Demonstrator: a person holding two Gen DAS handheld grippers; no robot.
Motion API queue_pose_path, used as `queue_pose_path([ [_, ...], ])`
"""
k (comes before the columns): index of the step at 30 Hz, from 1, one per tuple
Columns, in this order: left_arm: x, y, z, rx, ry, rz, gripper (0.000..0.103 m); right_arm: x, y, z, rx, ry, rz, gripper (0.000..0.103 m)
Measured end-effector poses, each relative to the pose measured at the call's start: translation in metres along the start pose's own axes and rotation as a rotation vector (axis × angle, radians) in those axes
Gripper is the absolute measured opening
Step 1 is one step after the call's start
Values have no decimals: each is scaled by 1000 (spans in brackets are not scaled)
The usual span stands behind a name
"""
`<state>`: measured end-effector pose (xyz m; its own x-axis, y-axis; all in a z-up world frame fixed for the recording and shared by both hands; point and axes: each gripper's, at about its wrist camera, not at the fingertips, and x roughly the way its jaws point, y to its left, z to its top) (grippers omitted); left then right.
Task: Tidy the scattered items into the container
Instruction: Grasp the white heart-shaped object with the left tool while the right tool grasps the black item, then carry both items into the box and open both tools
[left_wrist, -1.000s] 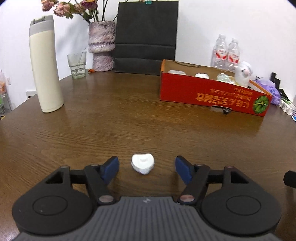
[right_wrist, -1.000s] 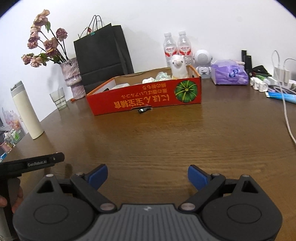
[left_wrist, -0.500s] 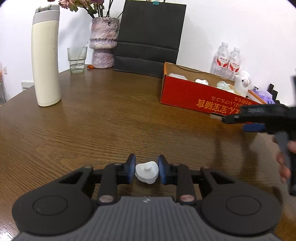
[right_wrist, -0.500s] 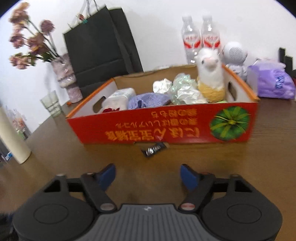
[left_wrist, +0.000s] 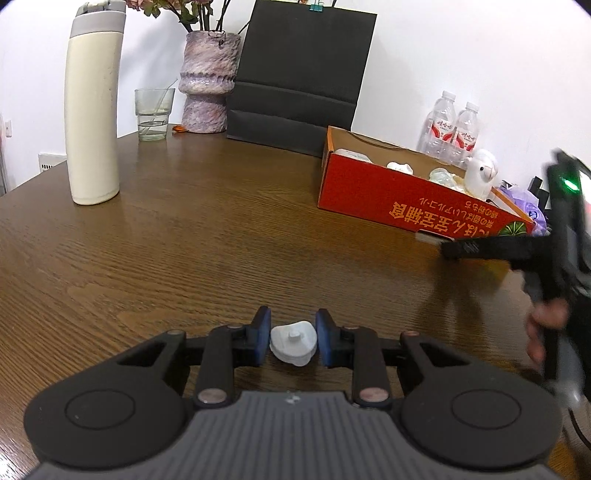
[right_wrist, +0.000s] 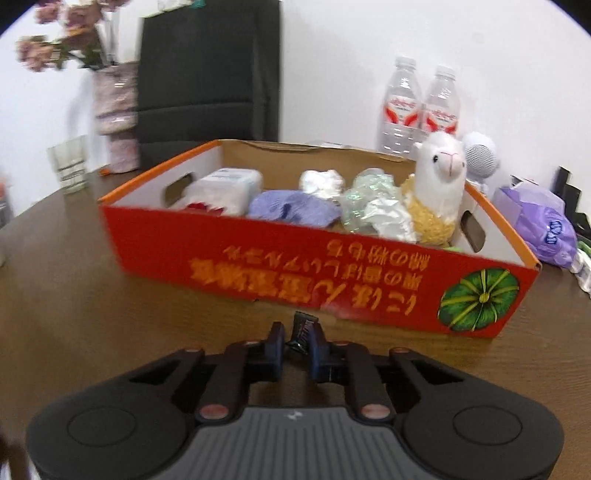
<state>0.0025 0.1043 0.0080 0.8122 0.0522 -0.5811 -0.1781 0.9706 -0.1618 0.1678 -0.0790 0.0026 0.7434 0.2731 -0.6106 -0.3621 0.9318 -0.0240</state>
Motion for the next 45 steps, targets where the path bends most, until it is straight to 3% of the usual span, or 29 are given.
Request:
queue_pose_path([
  [6, -10, -15, -9, 64, 5, -7, 27, -70, -7, -47, -36, 16, 82, 12],
  [12, -34, -49, -32, 154, -3, -66, 27, -146, -8, -100, -37, -22, 54, 12],
  [17, -61, -75, -48, 218, -74, -79, 27, -191, -6, -130, -26, -81, 5, 12],
  [21, -86, -88, -53, 228, -167, -87, 27, -215, -2, -136, -9, -168, 2, 13],
  [28, -117, -94, -56, 221, -222, -96, 27, -248, 6, -133, 14, -282, 36, 13],
  [40, -148, -100, -60, 217, -286, -104, 27, -284, 9, -143, 39, -337, 50, 13],
  [45, -140, -101, -39, 214, -295, -145, 27, -276, 1, -126, 49, -346, 73, 13],
])
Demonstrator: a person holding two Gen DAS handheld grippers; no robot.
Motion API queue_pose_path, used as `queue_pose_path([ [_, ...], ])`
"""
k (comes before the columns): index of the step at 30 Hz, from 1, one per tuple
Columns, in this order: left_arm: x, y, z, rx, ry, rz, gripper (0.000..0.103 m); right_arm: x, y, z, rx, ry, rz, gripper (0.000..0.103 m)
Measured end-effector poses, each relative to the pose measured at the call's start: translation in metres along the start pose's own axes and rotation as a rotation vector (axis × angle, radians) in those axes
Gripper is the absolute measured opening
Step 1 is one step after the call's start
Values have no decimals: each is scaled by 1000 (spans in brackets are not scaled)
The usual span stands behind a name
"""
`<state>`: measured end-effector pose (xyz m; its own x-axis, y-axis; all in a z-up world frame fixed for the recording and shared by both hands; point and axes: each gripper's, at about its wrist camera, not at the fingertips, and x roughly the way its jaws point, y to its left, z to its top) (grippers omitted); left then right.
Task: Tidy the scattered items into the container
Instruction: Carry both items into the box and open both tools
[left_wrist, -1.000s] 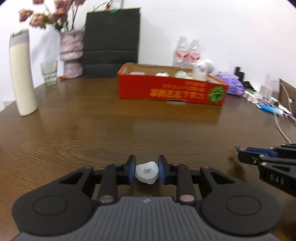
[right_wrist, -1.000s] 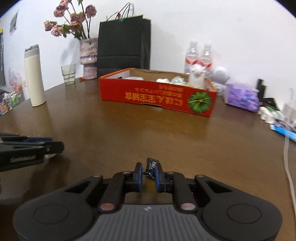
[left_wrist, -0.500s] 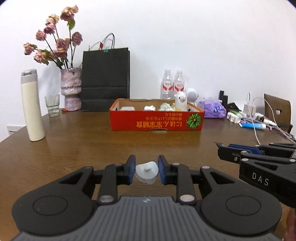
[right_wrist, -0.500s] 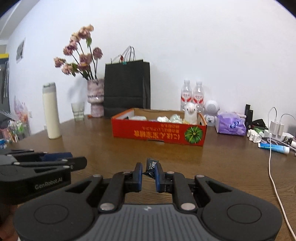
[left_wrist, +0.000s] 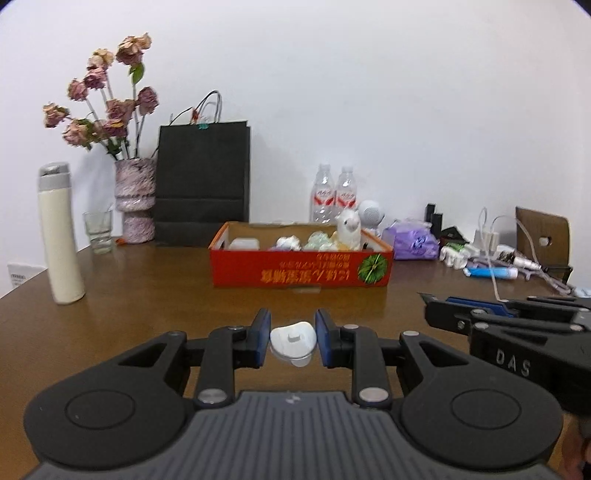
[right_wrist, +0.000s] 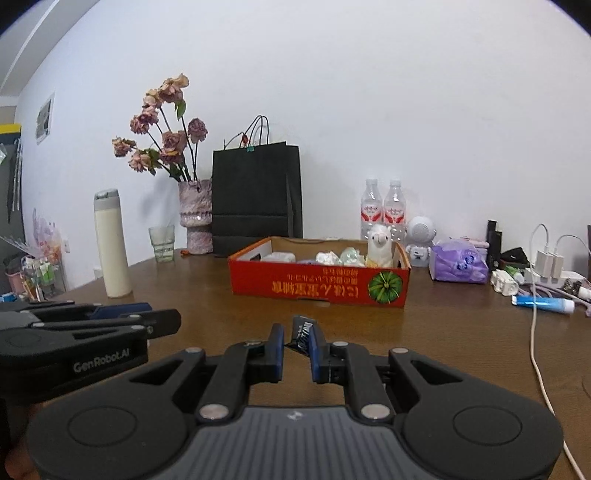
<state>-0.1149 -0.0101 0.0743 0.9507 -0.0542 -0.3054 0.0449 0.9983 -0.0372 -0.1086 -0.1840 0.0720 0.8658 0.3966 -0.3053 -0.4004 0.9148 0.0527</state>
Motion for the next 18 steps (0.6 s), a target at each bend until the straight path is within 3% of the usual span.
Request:
queue_pose_path([
  [5, 48, 18, 57, -25, -10, -31, 27, 39, -22, 40, 13, -18, 37, 13],
  [9, 114, 35, 118, -49, 23, -71, 27, 94, -50, 97, 51, -6, 78, 13],
  [12, 175, 37, 156, -39, 57, -95, 27, 146, -64, 141, 5, 16, 87, 13],
  [14, 225, 34, 176, -26, 106, -85, 27, 190, -70, 167, -15, 69, 91, 13],
  [18, 338, 30, 188, -1, 268, -44, 27, 290, -83, 195, 7, 267, 118, 13],
])
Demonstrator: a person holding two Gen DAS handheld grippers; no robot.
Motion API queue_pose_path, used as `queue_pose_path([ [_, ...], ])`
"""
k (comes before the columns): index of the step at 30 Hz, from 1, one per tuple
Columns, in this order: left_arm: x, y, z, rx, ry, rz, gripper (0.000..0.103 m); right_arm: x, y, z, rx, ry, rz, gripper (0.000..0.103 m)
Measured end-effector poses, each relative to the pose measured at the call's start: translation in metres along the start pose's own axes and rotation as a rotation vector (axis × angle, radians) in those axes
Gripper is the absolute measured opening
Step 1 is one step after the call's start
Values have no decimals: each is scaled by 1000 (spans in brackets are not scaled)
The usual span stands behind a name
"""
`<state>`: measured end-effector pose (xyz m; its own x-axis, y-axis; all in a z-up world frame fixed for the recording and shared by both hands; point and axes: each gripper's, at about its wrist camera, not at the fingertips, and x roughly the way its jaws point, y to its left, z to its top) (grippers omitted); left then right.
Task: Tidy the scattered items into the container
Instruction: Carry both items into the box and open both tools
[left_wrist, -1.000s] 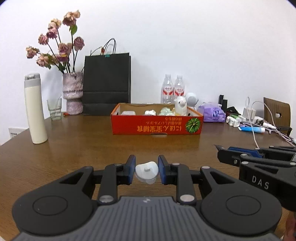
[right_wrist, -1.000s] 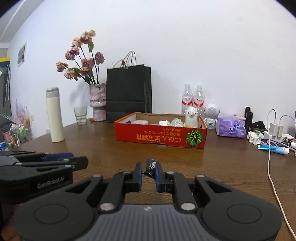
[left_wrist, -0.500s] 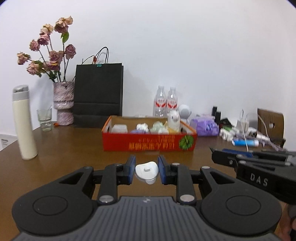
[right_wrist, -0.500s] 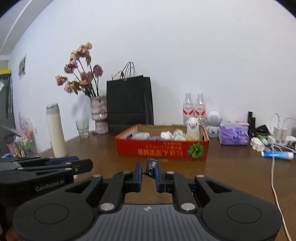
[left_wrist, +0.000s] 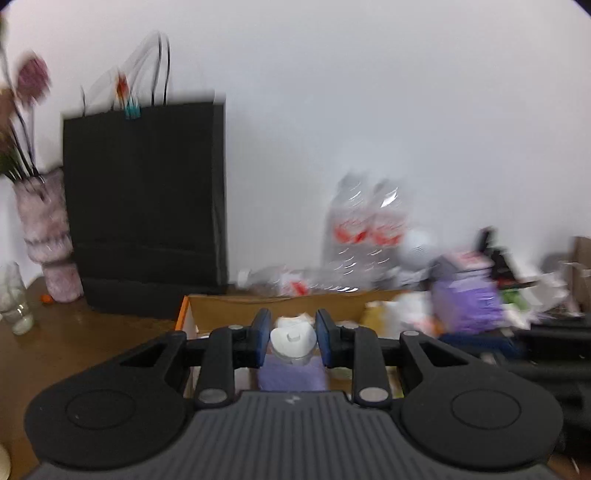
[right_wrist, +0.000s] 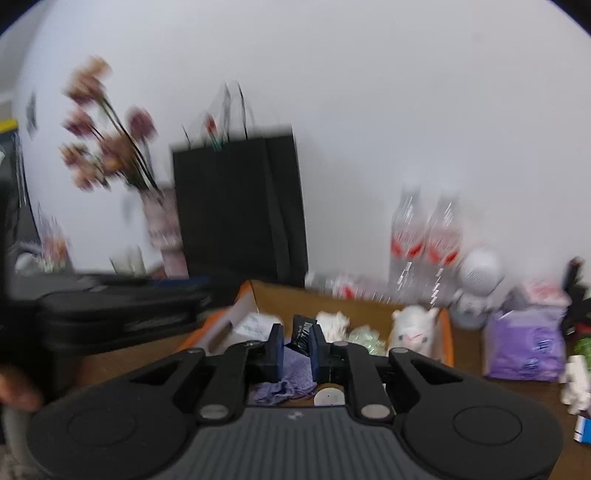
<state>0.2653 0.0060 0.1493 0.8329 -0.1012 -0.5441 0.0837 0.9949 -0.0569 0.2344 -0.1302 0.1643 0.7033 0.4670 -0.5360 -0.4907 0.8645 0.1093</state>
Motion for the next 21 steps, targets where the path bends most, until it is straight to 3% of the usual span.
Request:
queue_pose_path([
  [6, 116, 21, 2, -45, 219, 60, 27, 106, -15, 2, 38, 236, -39, 13],
  [10, 145, 27, 0, -29, 236, 82, 27, 138, -16, -11, 8, 291, -84, 13],
  [14, 159, 25, 3, -10, 251, 50, 28, 156, -19, -13, 3, 318, -95, 13],
  [15, 161, 23, 3, -2, 256, 36, 35, 159, -19, -13, -1, 318, -104, 14],
  [16, 162, 21, 2, 6, 256, 27, 50, 160, -20, -12, 1, 317, -109, 15],
  [17, 162, 20, 3, 12, 251, 30, 55, 163, -21, -12, 12, 320, -109, 24],
  [18, 160, 20, 3, 19, 242, 34, 57, 164, -23, -11, 24, 329, -105, 51],
  [19, 158, 19, 4, 27, 239, 36, 57, 166, -24, -11, 34, 333, -103, 62],
  [20, 156, 19, 5, 28, 236, 40, 57, 165, -25, -10, 40, 322, -104, 69],
  [21, 154, 20, 7, 26, 229, 43, 57, 162, -26, -9, 47, 307, -105, 69],
])
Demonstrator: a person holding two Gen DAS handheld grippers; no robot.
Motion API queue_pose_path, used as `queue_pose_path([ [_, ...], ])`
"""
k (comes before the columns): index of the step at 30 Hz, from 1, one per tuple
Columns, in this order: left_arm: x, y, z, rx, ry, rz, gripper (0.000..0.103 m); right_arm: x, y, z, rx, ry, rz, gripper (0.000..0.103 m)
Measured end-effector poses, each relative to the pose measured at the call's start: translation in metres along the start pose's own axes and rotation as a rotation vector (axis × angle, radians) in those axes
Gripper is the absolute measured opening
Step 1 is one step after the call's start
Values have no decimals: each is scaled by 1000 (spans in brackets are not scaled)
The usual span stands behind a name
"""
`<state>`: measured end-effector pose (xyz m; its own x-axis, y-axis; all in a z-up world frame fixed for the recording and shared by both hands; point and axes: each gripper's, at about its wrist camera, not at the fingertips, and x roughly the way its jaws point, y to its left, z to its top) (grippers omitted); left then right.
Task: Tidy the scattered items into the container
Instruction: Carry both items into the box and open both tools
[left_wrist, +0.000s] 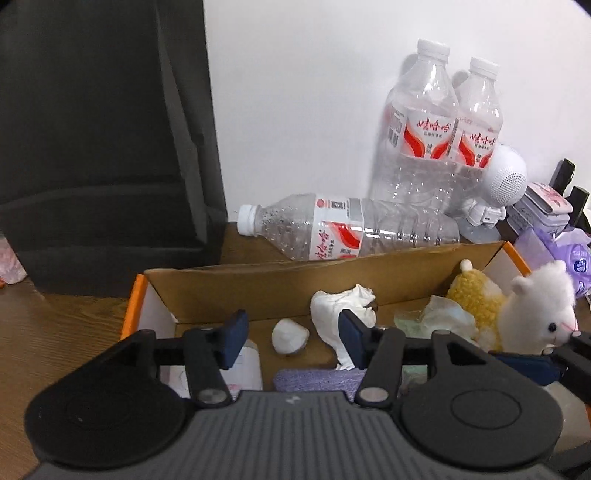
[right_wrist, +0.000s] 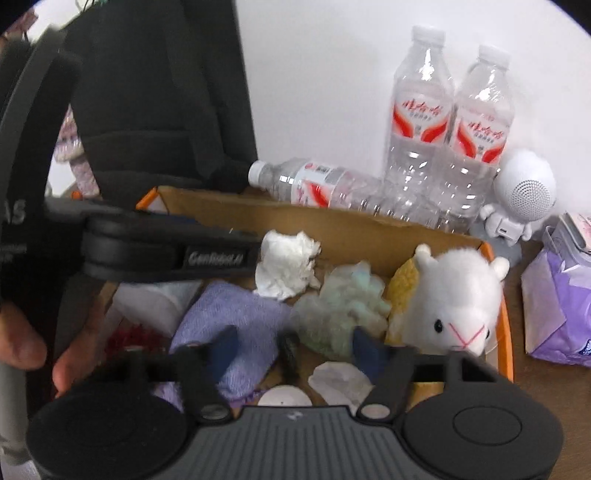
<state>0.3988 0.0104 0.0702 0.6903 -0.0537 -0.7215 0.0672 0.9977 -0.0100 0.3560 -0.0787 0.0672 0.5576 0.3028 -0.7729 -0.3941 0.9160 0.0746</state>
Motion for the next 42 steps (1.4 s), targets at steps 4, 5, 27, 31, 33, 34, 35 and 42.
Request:
queue_pose_path([
  [4, -19, 9, 6, -31, -17, 18, 74, -15, -7, 4, 58, -10, 41, 69],
  [5, -25, 11, 6, -36, -22, 23, 77, -20, -9, 5, 74, -8, 51, 69],
  [27, -178, 9, -57, -101, 109, 90, 103, -136, -25, -28, 269, 122, -15, 95],
  [31, -202, -2, -63, -91, 91, 97, 103, -159, -12, -38, 245, 97, -12, 95],
  [33, -211, -5, -66, -89, 84, 101, 103, -170, -6, -41, 232, 81, -19, 95],
  [34, -215, -6, -68, -91, 81, 97, 103, -176, -5, -42, 229, 75, -22, 95],
  [35, -220, -6, -69, -95, 76, 97, 103, -180, -5, -43, 229, 71, -24, 95],
  [42, -238, -13, -87, -112, 15, 115, 103, -204, 1, -62, 216, -31, -49, 96],
])
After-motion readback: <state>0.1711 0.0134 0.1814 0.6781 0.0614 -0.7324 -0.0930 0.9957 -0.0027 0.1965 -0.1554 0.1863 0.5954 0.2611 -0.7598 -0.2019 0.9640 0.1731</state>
